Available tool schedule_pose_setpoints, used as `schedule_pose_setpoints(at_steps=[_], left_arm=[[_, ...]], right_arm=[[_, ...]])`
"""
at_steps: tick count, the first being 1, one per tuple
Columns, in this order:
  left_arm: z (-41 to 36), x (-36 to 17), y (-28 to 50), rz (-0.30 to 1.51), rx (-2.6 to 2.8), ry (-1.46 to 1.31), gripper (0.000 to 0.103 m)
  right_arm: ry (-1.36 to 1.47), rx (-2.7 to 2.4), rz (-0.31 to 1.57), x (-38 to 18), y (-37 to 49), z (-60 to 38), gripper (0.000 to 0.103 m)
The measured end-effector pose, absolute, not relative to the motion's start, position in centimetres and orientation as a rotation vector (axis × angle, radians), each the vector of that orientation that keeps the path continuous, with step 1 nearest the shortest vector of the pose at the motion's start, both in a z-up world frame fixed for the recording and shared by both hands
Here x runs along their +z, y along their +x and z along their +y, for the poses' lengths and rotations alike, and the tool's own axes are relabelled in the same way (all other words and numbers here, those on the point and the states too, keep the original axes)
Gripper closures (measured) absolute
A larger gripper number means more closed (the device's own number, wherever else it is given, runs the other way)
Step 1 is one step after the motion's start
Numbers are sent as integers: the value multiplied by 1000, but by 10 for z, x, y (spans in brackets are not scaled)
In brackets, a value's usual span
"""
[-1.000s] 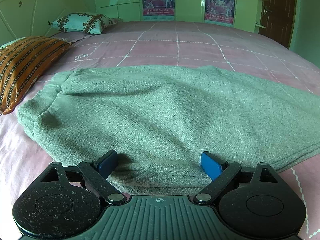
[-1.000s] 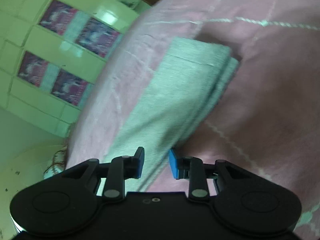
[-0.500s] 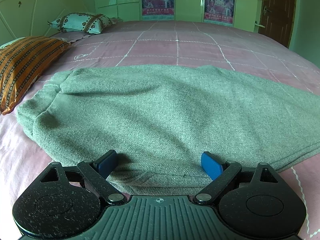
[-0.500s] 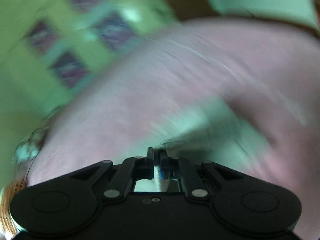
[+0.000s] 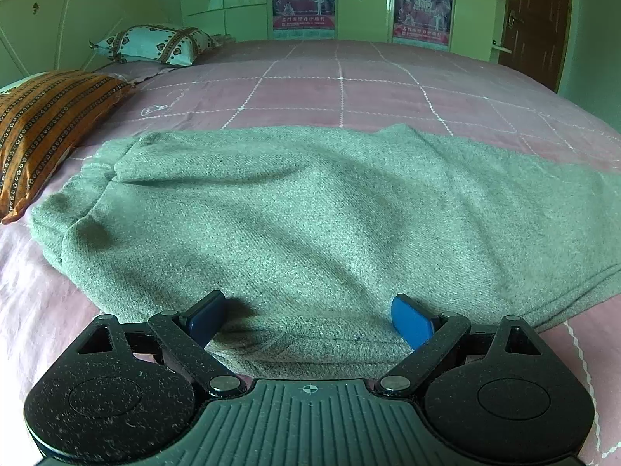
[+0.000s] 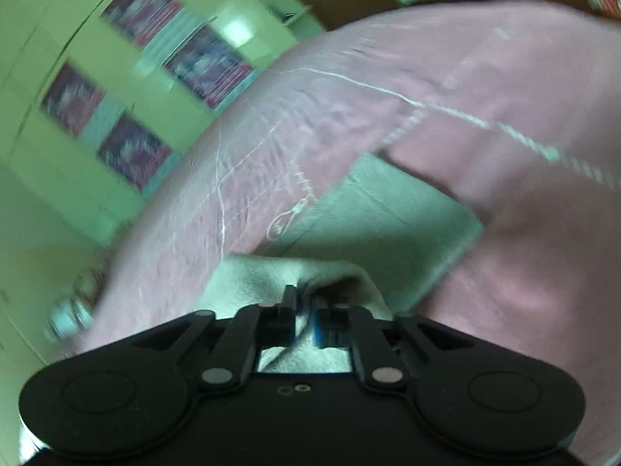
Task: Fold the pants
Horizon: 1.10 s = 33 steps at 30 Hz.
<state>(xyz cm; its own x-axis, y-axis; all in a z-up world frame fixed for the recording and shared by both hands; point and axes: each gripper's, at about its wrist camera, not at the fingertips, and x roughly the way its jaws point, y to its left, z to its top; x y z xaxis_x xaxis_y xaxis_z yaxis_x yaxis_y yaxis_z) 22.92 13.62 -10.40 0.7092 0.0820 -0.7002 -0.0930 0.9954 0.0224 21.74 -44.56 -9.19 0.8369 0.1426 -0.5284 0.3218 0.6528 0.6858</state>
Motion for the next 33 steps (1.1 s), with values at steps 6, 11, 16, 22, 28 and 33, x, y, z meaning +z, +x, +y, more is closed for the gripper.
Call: schedule_pose_setpoints(at_steps=[6,11,16,22,28,33], left_arm=[[135,-104,230,778,101,-14,11],[136,-104,231,779,101,-16,11],[136,-105,231,780,101,-14,9],[138,-104,231,785,84,-15,9],[135,-106,231,778,96,-10,8],[134,-106,231,783,95,-6,8]], right_arm=[[1185,-163,614,-118,229,-494,89],[1300,-192,653,-111,243,-495,80],[1413,-237,647,-130,234,-493,78],[845,-71,442,-25,247,-451,103],[487,96,234,20,202,-421,103],[699,-111,599,-93,219,-471,103]])
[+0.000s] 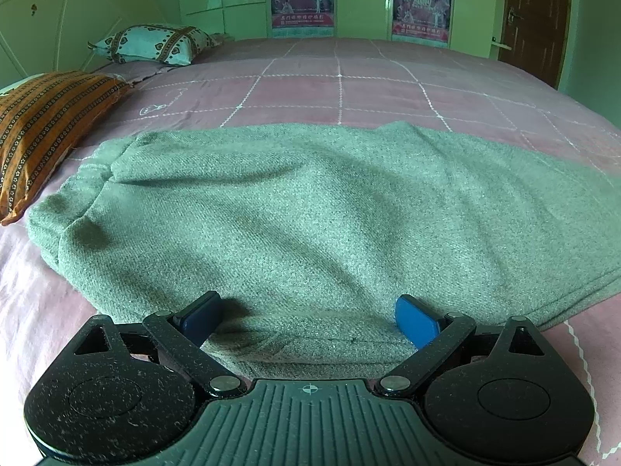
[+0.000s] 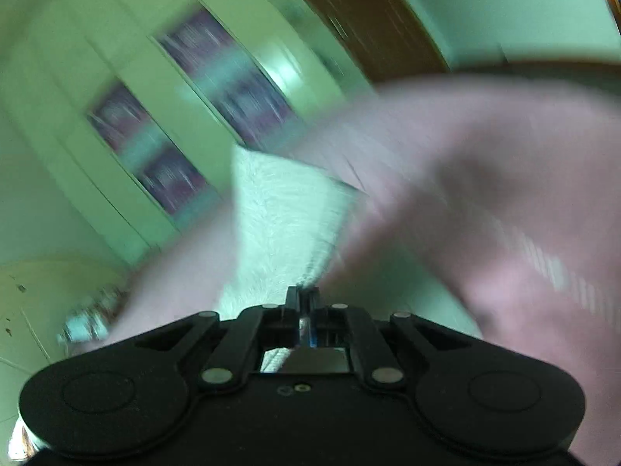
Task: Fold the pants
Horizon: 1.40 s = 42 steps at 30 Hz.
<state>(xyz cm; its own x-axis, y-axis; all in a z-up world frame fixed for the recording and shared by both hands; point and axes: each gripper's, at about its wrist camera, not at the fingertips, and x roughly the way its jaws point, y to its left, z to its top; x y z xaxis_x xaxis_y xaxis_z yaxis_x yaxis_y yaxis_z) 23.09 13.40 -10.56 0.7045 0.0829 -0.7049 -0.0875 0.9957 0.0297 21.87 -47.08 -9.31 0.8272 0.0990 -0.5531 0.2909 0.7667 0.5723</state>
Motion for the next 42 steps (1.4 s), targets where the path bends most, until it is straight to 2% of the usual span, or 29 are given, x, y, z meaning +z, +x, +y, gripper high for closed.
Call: schedule_pose_setpoints(at_steps=[1,4,12,15,17,18,21,26,33,34,35,42], left_arm=[[134,-105,231,785,95,-6,8],[133,-105,232,788,96,-6,8],[139,-102,232,793,63,-15,8],[138,-100,232,793,71,-13,8],[138,-97,228,767,89,-29,8],[139,-96,225,747,98,-48,8],[142,-95,217,705,132,-102,8],[146,-86,205,683,187,-103,8],[178,-102,205,763,243,-217,8],[183,-106,206,772,239,-250,8],[186,-109,207,776,232,-276,8],[192,-115,208,779,207,-303,8]], right_arm=[[754,-121,639,-108,221,-477,103],[866,-113,594,-120,214,-485,103],[861,-174,502,-98,203,-496,103],[864,-212,583,-112,204,-506,103],[870,-99,558,-102,199,-490,103],[873,-51,567,-100,200,-477,92],[906,107,637,-105,211,-427,76],[939,211,756,-127,233,-362,80],[1010,197,769,-129,241,-347,83],[1000,182,778,-129,241,-346,86],[982,151,794,-131,243,-344,103],[883,156,734,-105,215,-334,103]])
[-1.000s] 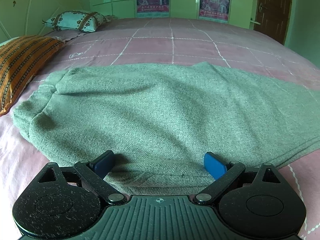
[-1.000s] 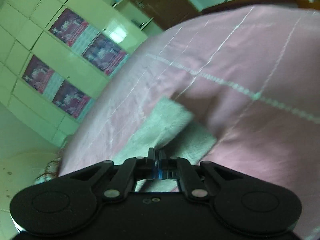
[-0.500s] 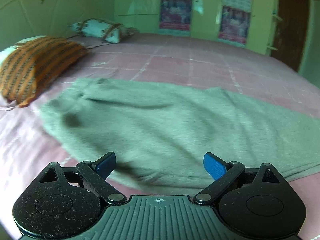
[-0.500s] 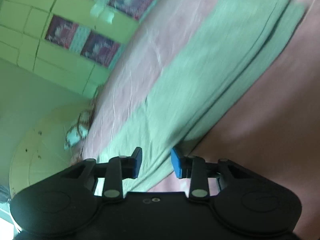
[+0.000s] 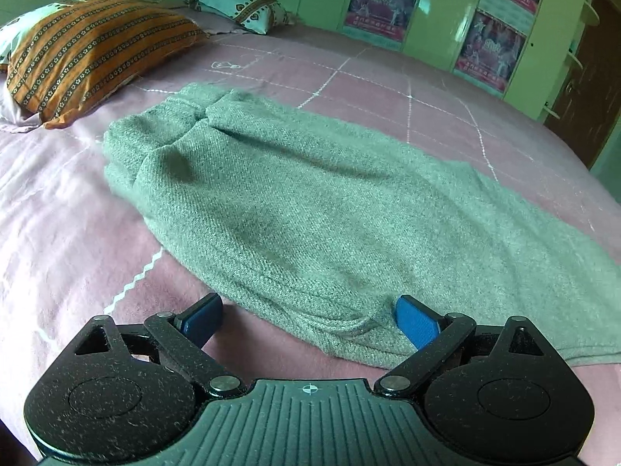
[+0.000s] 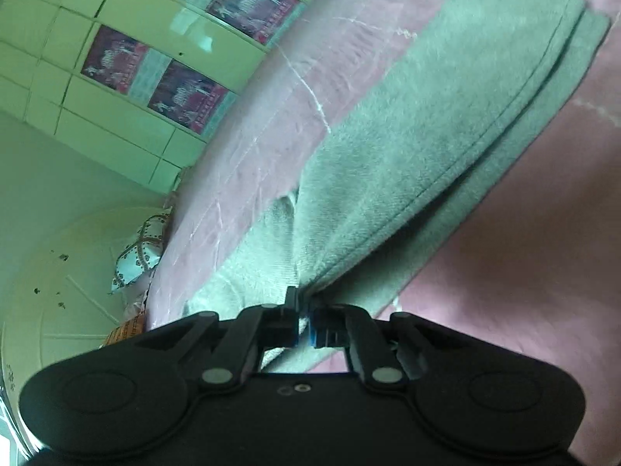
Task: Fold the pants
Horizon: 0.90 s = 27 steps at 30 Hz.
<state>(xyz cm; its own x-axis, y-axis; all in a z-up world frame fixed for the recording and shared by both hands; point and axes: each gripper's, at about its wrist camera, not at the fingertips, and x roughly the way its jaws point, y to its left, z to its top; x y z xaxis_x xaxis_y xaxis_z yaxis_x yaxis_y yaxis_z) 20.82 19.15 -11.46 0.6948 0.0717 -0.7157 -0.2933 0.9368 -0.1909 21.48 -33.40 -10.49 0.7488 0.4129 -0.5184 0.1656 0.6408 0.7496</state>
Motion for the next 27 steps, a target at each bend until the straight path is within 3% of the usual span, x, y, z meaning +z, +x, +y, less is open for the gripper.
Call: schedule_pose_setpoints(at_steps=[6,9,19,26,27], left_arm=[[192,-112,205,773,210,-303,8],[186,-104,192,730,211,-292,8],[175,-112,200,761,160,-270,8],[173,-115,202,764,165,-259,8],[173,-115,201,764,166,-258,7]], right_arm=[[904,132,791,-130,221,-339,103],[874,116,743,-110,212,-349,91],[1051,-196,476,-101,176,-461,91],[1099,-288,480,-118,193,-491,91],[1100,-295,494,-119,197,-497,95]])
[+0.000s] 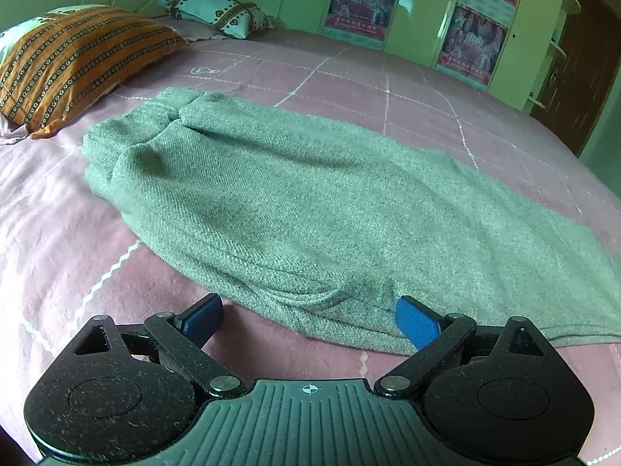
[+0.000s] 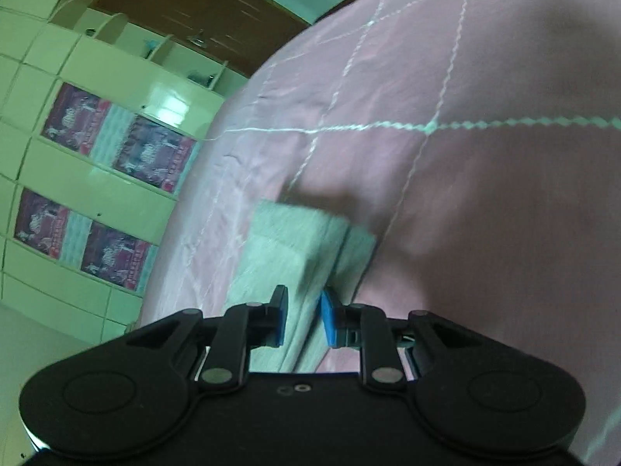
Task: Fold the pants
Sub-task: 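Lift both open tools away from the sweatpants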
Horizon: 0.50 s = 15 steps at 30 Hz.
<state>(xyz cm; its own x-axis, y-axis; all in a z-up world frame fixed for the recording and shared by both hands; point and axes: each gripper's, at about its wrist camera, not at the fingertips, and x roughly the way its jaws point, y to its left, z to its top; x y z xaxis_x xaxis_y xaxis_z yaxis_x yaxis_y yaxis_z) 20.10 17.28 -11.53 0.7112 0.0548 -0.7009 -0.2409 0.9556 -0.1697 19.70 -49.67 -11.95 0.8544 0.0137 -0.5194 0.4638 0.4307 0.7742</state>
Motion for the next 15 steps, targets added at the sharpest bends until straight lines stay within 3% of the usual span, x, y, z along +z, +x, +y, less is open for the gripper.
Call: schedule_pose_setpoints(at_steps=[2,8,10,11,15], left_arm=[[172,-115,201,765,167,-256,7],[171,-117,202,767,167,-250,6],[172,-116,201,765,163,-252,6],[172,-115,200,761,166,-252,6],[159,-99,191,663,161,-205,7]], right_arm=[[1078,-288,512,-118,201,-500,103],[994,-346,461,-110,182,-484,103],[1009,-344,482,-115,180,-482,97],[1005,-330,477,-112,177,-478,88],[893,-201,466,-91,168,-446,87]])
